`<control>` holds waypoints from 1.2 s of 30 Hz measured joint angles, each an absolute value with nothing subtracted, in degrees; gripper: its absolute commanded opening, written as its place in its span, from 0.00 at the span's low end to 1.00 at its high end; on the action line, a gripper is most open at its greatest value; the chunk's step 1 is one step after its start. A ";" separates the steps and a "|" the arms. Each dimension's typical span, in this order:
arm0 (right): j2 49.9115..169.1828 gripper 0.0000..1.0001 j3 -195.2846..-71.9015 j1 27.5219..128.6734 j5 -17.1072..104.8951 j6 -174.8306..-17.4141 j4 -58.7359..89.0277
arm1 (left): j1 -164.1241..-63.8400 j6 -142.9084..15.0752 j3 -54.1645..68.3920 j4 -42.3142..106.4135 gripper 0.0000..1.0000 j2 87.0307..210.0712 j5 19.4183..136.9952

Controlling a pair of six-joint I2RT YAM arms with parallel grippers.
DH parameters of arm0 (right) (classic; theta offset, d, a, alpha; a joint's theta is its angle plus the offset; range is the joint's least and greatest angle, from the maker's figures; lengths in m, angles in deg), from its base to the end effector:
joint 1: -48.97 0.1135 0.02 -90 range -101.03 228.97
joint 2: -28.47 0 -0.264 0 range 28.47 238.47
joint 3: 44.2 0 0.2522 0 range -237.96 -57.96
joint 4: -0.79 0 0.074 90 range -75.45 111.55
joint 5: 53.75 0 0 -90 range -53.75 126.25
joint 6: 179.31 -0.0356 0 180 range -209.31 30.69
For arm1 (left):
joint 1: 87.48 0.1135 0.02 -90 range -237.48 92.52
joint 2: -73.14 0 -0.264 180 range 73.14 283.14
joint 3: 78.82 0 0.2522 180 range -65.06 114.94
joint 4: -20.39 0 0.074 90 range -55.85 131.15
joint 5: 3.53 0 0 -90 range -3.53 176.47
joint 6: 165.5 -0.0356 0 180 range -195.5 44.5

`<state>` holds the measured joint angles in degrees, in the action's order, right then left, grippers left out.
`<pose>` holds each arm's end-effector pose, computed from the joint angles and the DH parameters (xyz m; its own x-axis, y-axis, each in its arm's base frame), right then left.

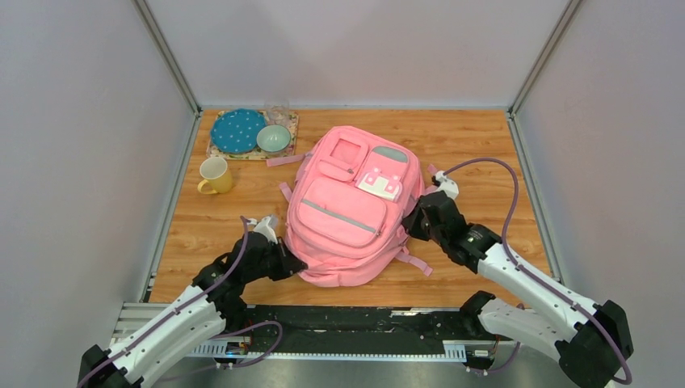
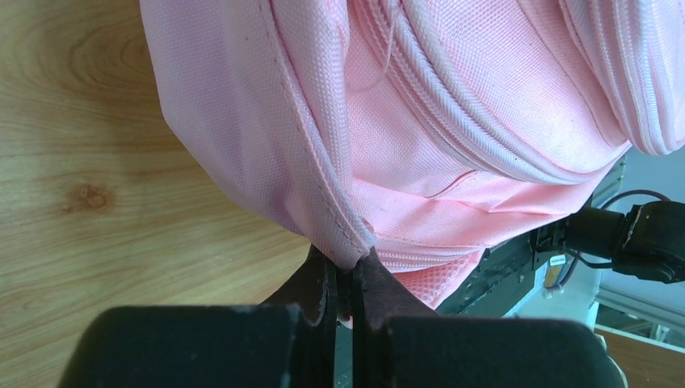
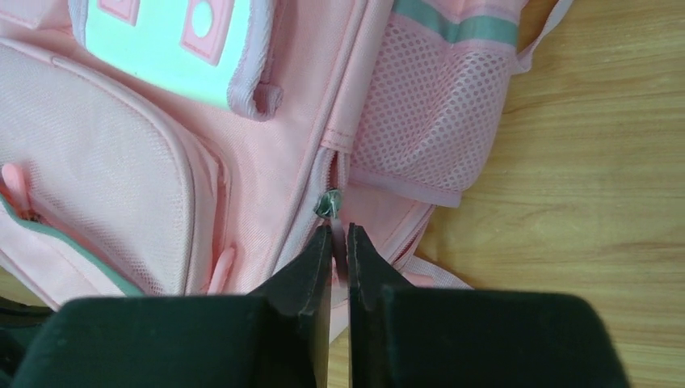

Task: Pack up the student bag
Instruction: Zip the student bag at the center of the board.

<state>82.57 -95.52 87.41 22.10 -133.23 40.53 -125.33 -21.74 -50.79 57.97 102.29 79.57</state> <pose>0.1598 0.1157 0.2418 -0.7016 0.3019 -0.6455 0.0346 0.9192 0.3922 0.0976 -0.0813 0.1688 -0.8429 -0.3591 -0.4008 0.0057 0.7388 -0.6739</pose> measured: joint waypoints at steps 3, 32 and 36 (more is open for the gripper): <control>81.90 0.60 -95.52 84.81 20.20 -133.16 42.12 | -125.28 -22.20 -51.54 56.96 0.00 102.38 78.98; 64.24 0.77 -92.72 75.78 24.44 -136.18 57.99 | -142.84 -28.30 -36.91 45.51 0.83 135.60 71.79; 62.92 0.78 -93.73 75.78 22.25 -135.04 61.58 | -145.00 -31.79 -35.19 47.80 0.83 135.43 72.05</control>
